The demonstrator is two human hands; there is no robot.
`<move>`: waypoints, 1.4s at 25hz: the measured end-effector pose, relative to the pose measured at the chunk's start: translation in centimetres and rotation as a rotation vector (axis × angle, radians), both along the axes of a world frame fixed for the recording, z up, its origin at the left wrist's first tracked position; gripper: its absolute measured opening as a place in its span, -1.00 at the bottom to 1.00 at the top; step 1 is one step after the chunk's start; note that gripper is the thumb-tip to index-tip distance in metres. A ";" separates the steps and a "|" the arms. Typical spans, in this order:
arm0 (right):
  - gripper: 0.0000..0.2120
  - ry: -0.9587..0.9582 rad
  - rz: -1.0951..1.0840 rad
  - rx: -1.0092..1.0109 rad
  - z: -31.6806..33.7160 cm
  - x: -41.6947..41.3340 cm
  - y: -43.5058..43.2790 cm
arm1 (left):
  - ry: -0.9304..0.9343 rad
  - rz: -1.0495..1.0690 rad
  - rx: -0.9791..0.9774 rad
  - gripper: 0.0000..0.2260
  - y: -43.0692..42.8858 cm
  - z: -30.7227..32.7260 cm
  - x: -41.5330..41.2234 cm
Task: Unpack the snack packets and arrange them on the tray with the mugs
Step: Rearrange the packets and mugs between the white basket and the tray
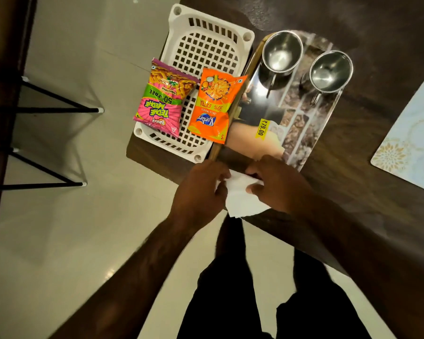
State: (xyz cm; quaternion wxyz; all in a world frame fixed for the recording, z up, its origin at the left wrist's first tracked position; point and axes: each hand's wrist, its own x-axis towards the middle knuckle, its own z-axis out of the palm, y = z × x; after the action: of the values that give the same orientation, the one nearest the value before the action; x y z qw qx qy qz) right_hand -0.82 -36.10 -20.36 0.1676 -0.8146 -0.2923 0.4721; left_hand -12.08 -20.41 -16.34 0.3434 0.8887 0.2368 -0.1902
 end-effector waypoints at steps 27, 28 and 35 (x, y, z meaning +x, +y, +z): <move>-0.65 -0.177 -0.307 0.058 1.8 2.0 2.3 | 0.176 0.873 -0.015 -0.82 2.9 0.0 -2.9; -0.67 -0.075 -0.484 0.098 2.0 2.4 3.3 | 0.033 0.831 0.087 -0.86 4.4 0.7 -2.9; -0.85 0.368 -1.049 0.285 1.4 4.9 11.9 | -0.232 0.297 0.028 -0.88 8.7 2.4 3.7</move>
State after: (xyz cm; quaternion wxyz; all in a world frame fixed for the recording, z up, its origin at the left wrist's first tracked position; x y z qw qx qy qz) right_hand 4.10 -24.24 -18.99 0.5358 -0.7244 0.1241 0.4156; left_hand -8.39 -11.73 -13.91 0.3805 0.8645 0.3270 -0.0303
